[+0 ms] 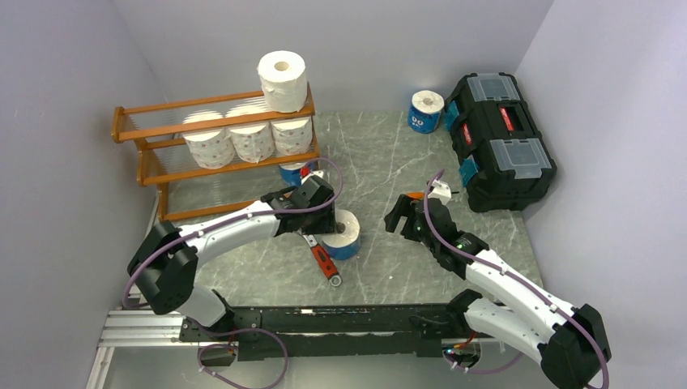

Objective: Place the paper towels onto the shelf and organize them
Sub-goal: Pick up the paper towel from the center of the board.

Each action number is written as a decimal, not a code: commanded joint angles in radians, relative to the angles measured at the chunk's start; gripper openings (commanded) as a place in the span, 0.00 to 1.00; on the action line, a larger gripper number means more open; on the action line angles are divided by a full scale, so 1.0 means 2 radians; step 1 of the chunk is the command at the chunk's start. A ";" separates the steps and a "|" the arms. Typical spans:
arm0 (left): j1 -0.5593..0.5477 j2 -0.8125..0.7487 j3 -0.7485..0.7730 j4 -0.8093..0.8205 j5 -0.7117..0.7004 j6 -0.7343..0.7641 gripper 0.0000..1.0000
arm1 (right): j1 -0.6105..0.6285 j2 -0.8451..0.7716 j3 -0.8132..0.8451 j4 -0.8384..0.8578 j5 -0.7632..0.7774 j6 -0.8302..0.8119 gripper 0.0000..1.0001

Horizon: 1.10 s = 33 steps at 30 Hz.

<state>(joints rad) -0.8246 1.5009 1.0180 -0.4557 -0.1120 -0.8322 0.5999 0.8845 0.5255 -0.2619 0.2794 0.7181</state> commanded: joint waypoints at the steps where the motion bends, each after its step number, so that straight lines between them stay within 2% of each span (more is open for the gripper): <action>1: -0.002 -0.046 0.014 -0.024 -0.005 -0.001 0.13 | -0.002 -0.002 0.001 0.004 0.008 -0.002 0.90; 5: -0.001 -0.082 0.017 -0.060 -0.036 -0.007 0.00 | -0.002 -0.003 -0.001 0.005 0.007 -0.003 0.90; 11: 0.019 -0.145 0.018 -0.142 -0.106 -0.059 0.00 | -0.003 0.001 -0.003 0.012 0.004 -0.005 0.90; 18: 0.126 -0.195 0.010 -0.256 -0.124 -0.176 0.00 | -0.002 0.011 -0.001 0.019 -0.003 -0.010 0.90; 22: 0.183 -0.228 -0.021 -0.256 -0.123 -0.233 0.00 | -0.003 0.016 0.001 0.019 -0.005 -0.012 0.90; 27: 0.235 -0.269 -0.064 -0.208 -0.119 -0.271 0.00 | -0.002 0.013 0.001 0.016 -0.003 -0.015 0.90; 33: 0.279 -0.226 -0.028 -0.225 -0.121 -0.278 0.00 | -0.002 0.010 -0.006 0.017 -0.007 -0.013 0.90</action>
<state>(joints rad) -0.3080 0.9962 0.8818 -0.9386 -0.3428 -1.3373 0.5987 0.9165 0.5205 -0.2600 0.2771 0.6994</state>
